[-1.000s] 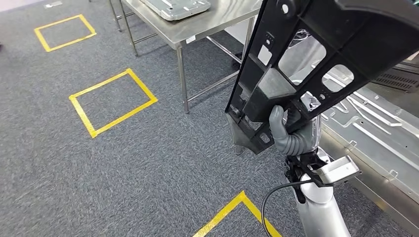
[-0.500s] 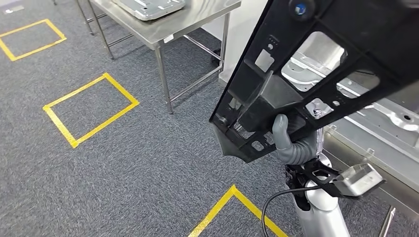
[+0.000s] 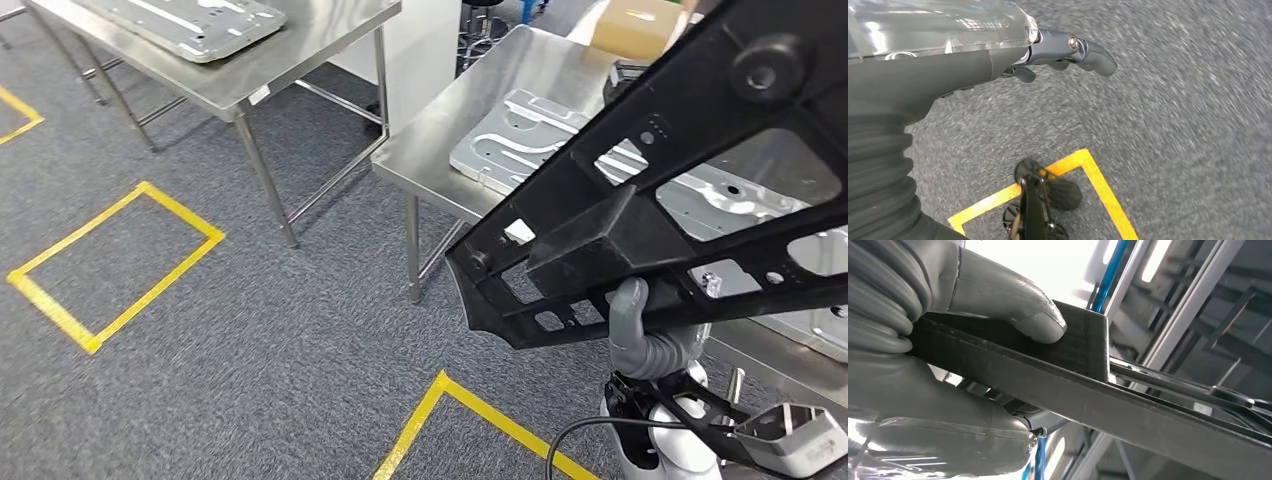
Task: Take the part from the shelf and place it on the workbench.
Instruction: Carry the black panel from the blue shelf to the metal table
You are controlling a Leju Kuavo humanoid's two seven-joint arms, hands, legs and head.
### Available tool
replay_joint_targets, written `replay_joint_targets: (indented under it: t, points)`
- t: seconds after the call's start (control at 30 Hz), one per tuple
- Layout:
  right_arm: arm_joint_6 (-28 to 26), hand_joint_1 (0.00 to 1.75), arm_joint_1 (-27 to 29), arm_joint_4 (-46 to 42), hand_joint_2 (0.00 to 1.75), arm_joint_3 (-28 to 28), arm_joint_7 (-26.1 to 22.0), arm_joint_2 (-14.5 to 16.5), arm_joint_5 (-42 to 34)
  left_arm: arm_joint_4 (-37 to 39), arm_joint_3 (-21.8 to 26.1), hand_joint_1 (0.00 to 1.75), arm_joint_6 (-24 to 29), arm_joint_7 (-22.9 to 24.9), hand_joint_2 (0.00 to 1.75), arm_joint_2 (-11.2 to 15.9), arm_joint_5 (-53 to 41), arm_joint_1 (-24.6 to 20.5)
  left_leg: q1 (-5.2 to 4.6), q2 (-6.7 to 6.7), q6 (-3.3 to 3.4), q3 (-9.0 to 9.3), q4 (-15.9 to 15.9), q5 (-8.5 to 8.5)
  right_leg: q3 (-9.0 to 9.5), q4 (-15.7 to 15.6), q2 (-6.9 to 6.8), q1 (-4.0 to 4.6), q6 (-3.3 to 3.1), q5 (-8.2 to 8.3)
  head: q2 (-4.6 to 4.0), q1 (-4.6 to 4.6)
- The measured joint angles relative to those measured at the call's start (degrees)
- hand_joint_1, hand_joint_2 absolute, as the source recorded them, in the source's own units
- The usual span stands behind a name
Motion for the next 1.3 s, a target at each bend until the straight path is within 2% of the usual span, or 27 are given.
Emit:
replay_joint_targets:
  t: [0.03, 0.1, 0.13, 0.2, 0.23, 0.27, 0.3, 0.33, 0.37, 0.4, 0.47, 0.53, 0.6, 0.63, 0.67, 0.73, 0.8, 0.83, 0.87, 0.9, 0.93, 1.0, 1.07, 1.13, 1.2, 1.27, 1.3]
  points:
    - [-0.15, 1.75, 0.39, -0.06, 1.75, -0.22, -0.18, -0.01, -0.03, 0.00, -0.03, 0.00, 0.04, 0.06, 1.75, 0.03, -0.04, -0.02, -0.04, -0.50, 0.25, 0.50, -1.05, -0.02, -0.22, 0.11, 0.57, -0.04, 0.31, 0.02, 0.00, 0.00]
    - [-0.31, 1.75, 0.88, -0.07, 1.75, -0.51, -0.30, 0.00, -0.10, 0.00, -0.04, 0.00, 0.27, 0.27, 1.75, 0.03, 0.09, -0.17, -0.16, 0.32, 0.89, 0.62, -1.30, 0.06, -0.54, 0.03, 1.51, -0.17, 1.03, 0.24, 0.00, 0.00]
    - [-0.33, 1.75, 0.97, -0.08, 1.75, -0.56, -0.27, 0.00, -0.09, 0.00, -0.05, 0.00, 0.41, 0.37, 1.75, 0.00, 0.18, -0.34, -0.14, 0.91, 1.33, 0.73, -1.54, 0.23, -0.72, 0.31, 0.97, -0.18, 1.35, 0.03, 0.00, 0.01]
    - [-0.42, 1.75, 0.67, -0.13, 1.75, -0.57, 0.10, 0.02, 0.11, 0.00, -0.05, 0.00, 0.58, 0.46, 1.75, -0.06, 0.36, -0.57, 0.03, 2.03, 2.07, 0.87, -2.06, 0.58, -2.32, 3.72, -1.82, -0.05, 1.85, -2.12, 0.00, 0.01]
    - [-0.54, 1.75, 0.49, -0.15, 1.75, -0.58, 0.43, 0.03, 0.27, 0.00, -0.05, 0.00, 0.61, 0.46, 1.75, -0.08, 0.44, -0.58, -0.03, 2.58, 2.27, 0.89, -2.13, 0.61, -3.92, 7.13, -3.55, -0.10, 2.01, -3.97, 0.00, 0.01]
    - [-0.71, 1.75, 0.34, -0.15, 1.75, -0.57, 0.83, 0.05, 0.47, 0.00, -0.05, 0.00, 0.61, 0.44, 1.75, -0.09, 0.48, -0.49, -0.07, 3.13, 2.39, 0.86, -2.13, 0.58, -5.86, 11.10, -4.52, -0.19, 2.17, -5.83, 0.00, 0.01]
    - [-0.93, 1.75, 0.29, -0.15, 1.75, -0.57, 1.20, 0.07, 0.68, 0.00, -0.05, 0.00, 0.61, 0.43, 1.75, -0.10, 0.50, -0.41, -0.11, 3.71, 2.42, 0.83, -2.12, 0.54, -7.59, 14.57, -4.99, -0.32, 2.32, -7.09, 0.00, 0.01]
    - [-1.13, 1.75, 0.28, -0.14, 1.75, -0.57, 1.53, 0.08, 0.90, 0.00, -0.04, 0.00, 0.59, 0.43, 1.75, -0.10, 0.50, -0.37, -0.13, 4.30, 2.41, 0.83, -2.10, 0.50, -8.51, 16.39, -5.20, -0.43, 2.43, -7.33, 0.00, 0.00]
    - [-1.28, 1.75, 0.26, -0.14, 1.75, -0.56, 1.79, 0.08, 1.07, 0.00, -0.04, 0.00, 0.56, 0.45, 1.75, -0.12, 0.52, -0.40, -0.13, 4.88, 2.36, 0.87, -2.09, 0.44, -8.30, 15.97, -5.40, -0.51, 2.47, -6.47, 0.00, 0.00]
    - [-1.39, 1.75, 0.19, -0.14, 1.75, -0.56, 1.95, 0.09, 1.17, 0.00, -0.03, 0.00, 0.54, 0.47, 1.75, -0.14, 0.57, -0.46, -0.13, 5.42, 2.25, 0.97, -2.09, 0.37, -6.85, 13.22, -5.83, -0.54, 2.42, -4.71, 0.00, 0.00]
    - [-1.52, 1.75, -0.09, -0.14, 1.75, -0.56, 2.10, 0.09, 1.27, 0.00, -0.03, 0.00, 0.50, 0.50, 1.75, -0.19, 0.75, -0.57, -0.29, 6.35, 1.86, 1.31, -2.03, 0.11, -2.40, 4.88, -8.05, -0.22, 2.00, -1.27, 0.00, 0.00]
    - [-1.60, 1.75, -0.36, -0.14, 1.75, -0.55, 2.06, 0.16, 1.54, 0.00, -0.03, 0.00, 0.51, 0.49, 1.75, -0.20, 0.96, -0.60, -0.57, 7.22, 1.30, 1.54, -1.97, -0.18, -0.14, 0.25, -9.45, 0.25, 1.37, -0.18, 0.00, 0.00]
    - [-1.74, 1.75, -0.45, -0.14, 1.75, -0.54, 1.96, 0.27, 1.99, 0.00, -0.03, 0.00, 0.52, 0.46, 1.75, -0.20, 1.12, -0.71, -0.71, 8.27, 0.66, 1.75, -2.04, -0.39, -0.27, -0.21, -8.45, 0.40, 0.76, -0.20, 0.00, 0.00]
    - [-1.85, 1.75, -0.47, -0.15, 1.75, -0.54, 1.93, 0.35, 2.21, 0.00, -0.03, 0.00, 0.47, 0.43, 1.75, -0.20, 1.16, -0.82, -0.61, 8.20, 0.30, 1.81, -1.86, -0.64, -0.28, -0.35, -7.85, 0.31, 0.47, -0.08, 0.00, 0.00]
    - [-1.98, 1.75, -0.57, -0.16, 1.75, -0.52, 1.92, 0.45, 2.37, 0.00, -0.03, 0.00, 0.31, 0.40, 1.75, -0.21, 1.18, -0.91, -0.51, 7.40, -0.02, 1.59, -1.07, -1.31, -0.23, -0.50, -7.27, 0.16, 0.11, 0.06, 0.00, 0.00]
    - [-2.24, 1.75, -0.84, -0.15, 1.75, -0.46, 1.91, 0.79, 2.65, 0.00, -0.03, 0.00, -0.13, 0.32, 1.75, -0.23, 1.20, -0.95, -0.29, 4.63, -0.46, -0.63, 4.16, -4.43, -0.08, -0.71, -6.24, -0.08, -0.48, 0.30, 0.00, -0.01]
    - [-2.43, 1.75, -1.02, -0.13, 1.75, -0.38, 1.92, 1.09, 2.97, 0.00, -0.03, 0.00, -0.44, 0.19, 1.75, -0.23, 1.21, -0.75, -0.29, 3.11, -0.64, -4.57, 12.32, -7.92, -0.09, -0.67, -4.94, -0.02, -0.73, 0.33, 0.00, -0.01]
    - [-2.49, 1.75, -1.03, -0.12, 1.75, -0.37, 1.93, 1.16, 3.08, 0.00, -0.03, 0.00, -0.53, 0.11, 1.75, -0.22, 1.23, -0.65, -0.29, 2.93, -0.67, -5.99, 14.91, -8.42, -0.08, -0.64, -4.19, 0.02, -0.76, 0.33, 0.00, -0.01]
    - [-2.52, 1.75, -1.03, -0.10, 1.75, -0.36, 1.94, 1.20, 3.16, 0.00, -0.03, 0.00, -0.63, 0.00, 1.75, -0.22, 1.25, -0.60, -0.29, 2.87, -0.63, -6.42, 15.28, -7.70, -0.03, -0.59, -3.45, 0.04, -0.74, 0.31, 0.00, 0.00]
    - [-2.54, 1.75, -1.05, -0.09, 1.75, -0.35, 1.95, 1.23, 3.19, 0.00, -0.03, 0.00, -0.77, -0.11, 1.75, -0.21, 1.28, -0.60, -0.28, 2.73, -0.52, -5.66, 13.09, -5.83, 0.06, -0.52, -2.70, 0.05, -0.69, 0.28, 0.00, 0.00]
    - [-2.54, 1.75, -1.10, -0.09, 1.75, -0.34, 1.94, 1.26, 3.19, 0.00, -0.03, 0.00, -0.91, -0.24, 1.75, -0.19, 1.31, -0.62, -0.26, 2.12, -0.36, -4.02, 9.08, -3.36, 0.15, -0.44, -1.99, 0.03, -0.60, 0.22, 0.00, 0.00]
    - [-2.54, 1.75, -1.33, -0.09, 1.75, -0.32, 1.93, 1.31, 3.19, 0.00, -0.03, 0.00, -1.15, -0.51, 1.75, -0.13, 1.41, -0.66, -0.15, -0.38, 0.03, -0.86, 1.36, -0.03, 0.04, -0.08, -0.67, 0.08, -0.23, 0.06, 0.00, 0.00]
    - [-2.49, 1.75, -1.62, -0.09, 1.75, -0.32, 1.92, 1.33, 3.26, 0.00, -0.03, 0.00, -1.24, -0.76, 1.75, -0.10, 1.57, -0.70, -0.23, -1.60, 0.45, 0.13, -1.23, 0.43, -0.41, 0.11, 0.46, -0.01, 0.39, 0.10, 0.00, 0.00]
    - [-2.39, 1.75, -1.77, -0.08, 1.75, -0.32, 1.92, 1.32, 3.41, 0.00, -0.02, 0.00, -1.26, -1.05, 1.75, -0.18, 1.74, -0.88, -0.23, -0.44, 1.08, 0.30, -1.58, 0.69, -0.73, 0.12, 0.96, -0.19, 1.12, 0.22, 0.00, 0.00]
    - [-2.31, 1.75, -2.14, -0.03, 1.75, -0.26, 1.91, 1.32, 3.56, 0.00, -0.01, 0.00, -1.34, -1.36, 1.75, -0.30, 1.93, -1.06, -0.02, 0.79, 1.84, 0.53, -2.06, 1.00, -1.73, 2.19, -1.30, -0.07, 1.60, -1.14, 0.00, 0.01]
    - [-2.28, 1.75, -2.65, 0.10, 1.75, -0.10, 1.89, 1.34, 3.61, 0.00, -0.01, 0.00, -1.41, -1.51, 1.75, -0.37, 2.13, -0.96, -0.04, 2.08, 2.25, 0.60, -2.22, 1.02, -4.96, 8.80, -4.28, -0.09, 1.94, -4.64, 0.00, 0.01]
    - [-2.28, 1.75, -2.79, 0.22, 1.75, -0.03, 1.89, 1.35, 3.61, 0.00, 0.01, 0.00, -1.44, -1.53, 1.75, -0.38, 2.21, -0.88, -0.07, 2.73, 2.30, 0.58, -2.20, 0.96, -7.00, 12.80, -4.89, -0.23, 2.13, -6.30, 0.00, 0.00]
